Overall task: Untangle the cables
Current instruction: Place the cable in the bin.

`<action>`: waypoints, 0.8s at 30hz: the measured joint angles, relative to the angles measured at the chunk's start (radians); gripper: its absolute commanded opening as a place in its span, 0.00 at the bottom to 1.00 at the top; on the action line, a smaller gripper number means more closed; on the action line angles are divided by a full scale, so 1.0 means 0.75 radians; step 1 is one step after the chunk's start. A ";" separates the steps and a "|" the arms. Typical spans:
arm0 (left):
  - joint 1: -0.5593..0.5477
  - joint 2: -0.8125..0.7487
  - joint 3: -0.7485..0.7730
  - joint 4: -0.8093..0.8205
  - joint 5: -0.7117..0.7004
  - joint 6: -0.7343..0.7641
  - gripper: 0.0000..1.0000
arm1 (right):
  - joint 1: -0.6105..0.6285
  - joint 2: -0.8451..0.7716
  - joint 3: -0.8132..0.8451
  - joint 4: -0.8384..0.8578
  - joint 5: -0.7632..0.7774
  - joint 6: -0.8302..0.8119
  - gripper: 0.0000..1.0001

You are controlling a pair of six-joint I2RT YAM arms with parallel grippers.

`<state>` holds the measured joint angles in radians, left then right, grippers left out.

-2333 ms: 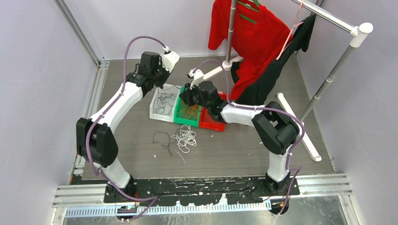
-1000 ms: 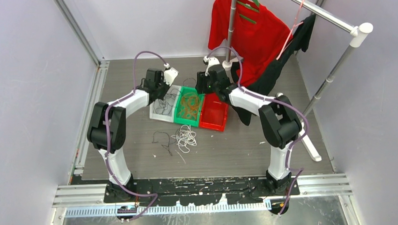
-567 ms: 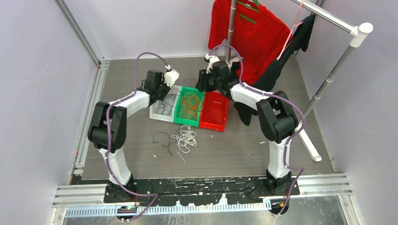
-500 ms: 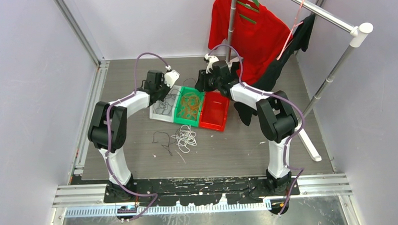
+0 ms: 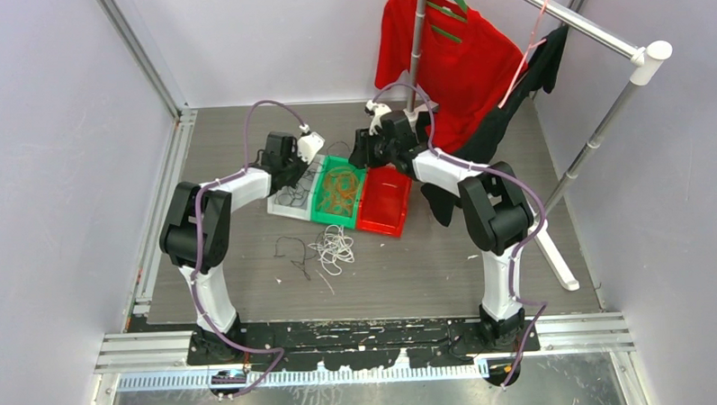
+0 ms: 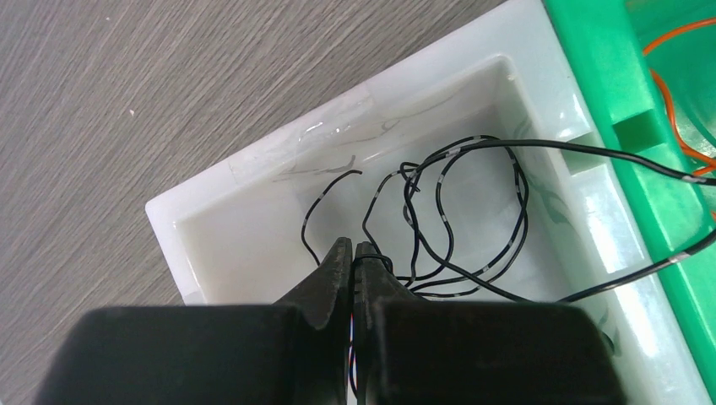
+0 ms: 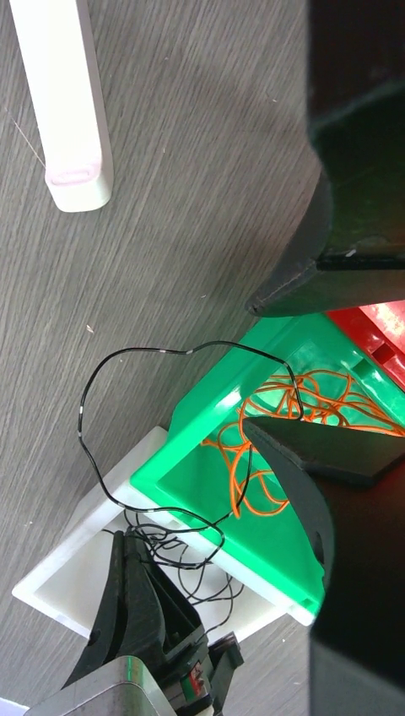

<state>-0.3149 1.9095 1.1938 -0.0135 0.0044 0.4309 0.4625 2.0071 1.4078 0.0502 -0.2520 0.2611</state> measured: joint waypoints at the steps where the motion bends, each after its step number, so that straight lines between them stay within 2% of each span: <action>1: 0.000 0.001 -0.002 0.001 0.000 0.001 0.00 | 0.000 0.000 -0.001 0.000 0.002 -0.001 0.51; 9: 0.000 0.003 -0.002 0.002 0.001 0.001 0.00 | -0.019 0.001 -0.006 0.050 -0.097 0.054 0.25; 15: -0.003 0.012 -0.002 -0.003 0.013 -0.006 0.00 | -0.048 0.022 -0.017 0.167 -0.237 0.186 0.14; 19: -0.003 0.015 -0.002 -0.021 0.040 -0.017 0.00 | -0.062 0.024 -0.031 0.221 -0.301 0.248 0.02; 24: -0.003 0.015 0.040 -0.098 0.069 -0.062 0.00 | -0.078 0.024 -0.048 0.333 -0.346 0.354 0.01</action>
<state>-0.3168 1.9205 1.2236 -0.0872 0.0559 0.3847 0.4038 2.0251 1.3720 0.3000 -0.5117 0.5262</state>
